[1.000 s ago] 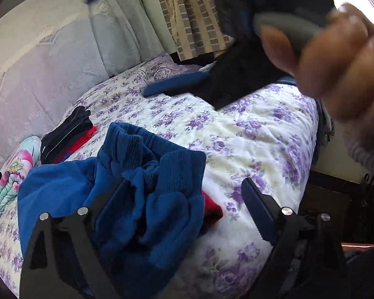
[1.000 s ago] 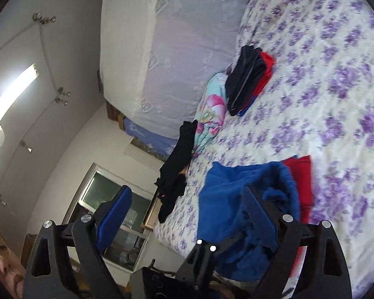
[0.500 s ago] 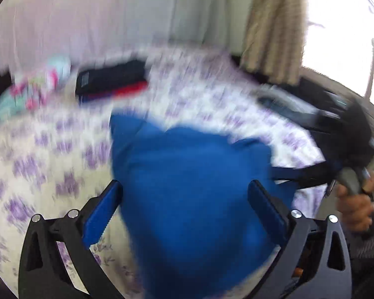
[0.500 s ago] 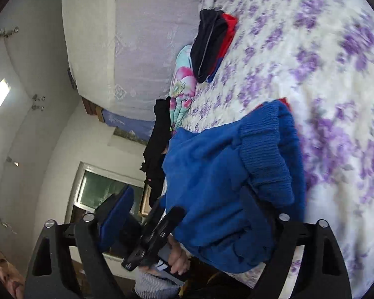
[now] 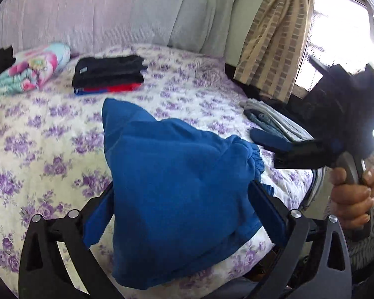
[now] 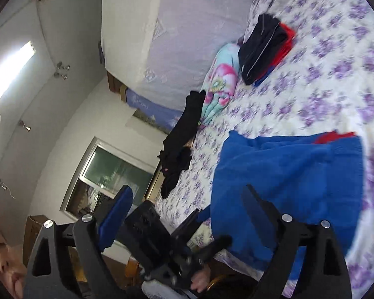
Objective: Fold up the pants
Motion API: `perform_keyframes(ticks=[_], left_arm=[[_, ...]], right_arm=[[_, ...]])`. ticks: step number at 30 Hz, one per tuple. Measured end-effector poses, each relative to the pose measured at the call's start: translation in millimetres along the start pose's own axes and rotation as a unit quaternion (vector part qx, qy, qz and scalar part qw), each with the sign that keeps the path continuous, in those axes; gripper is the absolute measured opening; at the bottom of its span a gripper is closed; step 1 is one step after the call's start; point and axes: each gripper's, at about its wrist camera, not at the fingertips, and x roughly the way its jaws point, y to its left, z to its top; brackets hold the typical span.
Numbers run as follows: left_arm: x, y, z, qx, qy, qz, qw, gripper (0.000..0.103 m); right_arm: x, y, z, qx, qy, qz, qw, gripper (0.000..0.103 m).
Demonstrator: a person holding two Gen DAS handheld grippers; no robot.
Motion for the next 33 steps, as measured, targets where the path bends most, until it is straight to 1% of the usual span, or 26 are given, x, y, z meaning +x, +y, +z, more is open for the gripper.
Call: perform_keyframes(ticks=[1, 3, 6, 7, 9, 10, 12, 13, 14, 15, 16, 17, 18, 19, 20, 21, 22, 23, 25, 26, 27, 28, 29, 31, 32, 33], left_arm=[[-3.6, -0.9, -1.7, 0.007, -0.010, 0.019, 0.9997, 0.098], [-3.5, 0.3, 1.4, 0.011, -0.015, 0.052, 0.9985, 0.098], [-11.1, 16.4, 3.0, -0.014, -0.017, 0.066, 0.9976, 0.098], [-16.9, 19.0, 3.3, -0.024, -0.023, 0.052, 0.9981, 0.098], [-24.8, 16.2, 5.9, -0.029, -0.028, -0.002, 0.9992, 0.098], [-23.3, 9.3, 6.5, -0.016, -0.022, -0.021, 0.9994, 0.098], [-5.1, -5.1, 3.4, 0.018, 0.007, -0.047, 0.9987, 0.098], [4.6, -8.9, -1.3, 0.022, 0.020, -0.053, 0.9981, 0.098], [17.1, -11.7, -8.6, 0.030, 0.038, -0.047, 0.9977, 0.098], [30.4, -14.9, -18.2, 0.053, 0.057, -0.025, 0.9966, 0.098], [36.8, -19.2, -28.4, 0.088, 0.057, -0.002, 0.9945, 0.098], [36.7, -25.1, -36.3, 0.116, 0.049, 0.012, 0.9920, 0.098], [34.7, -32.4, -45.2, 0.148, 0.040, 0.026, 0.9879, 0.098], [33.1, -38.7, -51.6, 0.168, 0.041, 0.039, 0.9842, 0.098], [30.1, -43.2, -54.4, 0.178, 0.041, 0.045, 0.9821, 0.098], [25.8, -44.9, -53.9, 0.179, 0.039, 0.043, 0.9822, 0.098], [18.6, -42.7, -49.6, 0.165, 0.034, 0.030, 0.9852, 0.098], [12.0, -38.6, -44.1, 0.146, 0.030, 0.015, 0.9887, 0.098], [-7.3, -22.8, -26.5, 0.088, 0.013, -0.030, 0.9956, 0.098], [-14.4, -14.8, -18.7, 0.065, 0.002, -0.040, 0.9971, 0.098], [-21.5, -4.4, -8.3, 0.041, -0.012, -0.041, 0.9982, 0.098], [-23.8, 4.0, -2.1, 0.027, -0.019, -0.037, 0.9987, 0.098], [-23.1, 12.9, 7.4, 0.011, -0.021, -0.031, 0.9992, 0.098], [-9.2, 28.8, 24.6, -0.017, -0.009, 0.007, 0.9998, 0.098], [-0.1, 31.9, 29.4, -0.023, 0.004, 0.029, 0.9993, 0.098], [17.7, 33.8, 33.9, -0.021, 0.032, 0.054, 0.9978, 0.098]], right_arm=[[12.4, -0.9, 4.5, 0.008, 0.011, 0.006, 1.000, 0.090], [37.3, -4.7, 10.5, 0.022, 0.040, 0.026, 0.999, 0.090], [65.6, -15.4, 14.3, 0.049, 0.059, 0.023, 0.997, 0.090], [74.7, -20.5, 15.6, 0.058, 0.066, 0.025, 0.996, 0.090], [81.6, -29.4, 15.6, 0.076, 0.064, 0.007, 0.995, 0.090], [83.5, -35.8, 16.8, 0.086, 0.064, 0.004, 0.994, 0.090], [86.2, -44.6, 18.9, 0.100, 0.063, 0.001, 0.993, 0.089], [84.6, -48.0, 20.1, 0.101, 0.063, -0.004, 0.993, 0.087], [81.4, -51.3, 21.6, 0.099, 0.061, -0.015, 0.993, 0.081], [77.1, -55.8, 24.1, 0.091, 0.057, -0.030, 0.994, 0.077], [75.0, -59.5, 26.6, 0.082, 0.053, -0.046, 0.994, 0.061], [72.3, -68.1, 28.1, 0.082, 0.051, -0.064, 0.993, 0.043], [71.1, -75.9, 28.3, 0.087, 0.053, -0.072, 0.992, 0.035], [70.0, -81.4, 28.1, 0.091, 0.053, -0.076, 0.991, 0.025], [66.9, -81.0, 27.0, 0.088, 0.051, -0.076, 0.992, 0.025], [63.4, -74.2, 25.7, 0.075, 0.049, -0.075, 0.993, 0.026], [57.7, -62.3, 23.6, 0.051, 0.042, -0.079, 0.995, 0.039], [48.5, -45.8, 20.4, 0.018, 0.031, -0.089, 0.995, 0.061], [28.3, -14.4, 10.8, -0.042, 0.011, -0.102, 0.994, 0.075], [20.0, -2.9, 6.5, -0.069, 0.002, -0.120, 0.990, 0.075], [12.8, 9.2, 0.0, -0.102, -0.003, -0.149, 0.984, 0.075], [6.3, 19.8, -10.1, -0.139, -0.004, -0.186, 0.973, 0.075], [2.9, 24.8, -17.4, -0.162, -0.007, -0.219, 0.962, 0.075], [0.1, 30.8, -36.8, -0.209, -0.019, -0.296, 0.932, 0.075], [1.9, 30.7, -44.9, -0.226, -0.019, -0.321, 0.920, 0.075], [8.2, 27.6, -53.1, -0.241, -0.014, -0.350, 0.905, 0.075]])
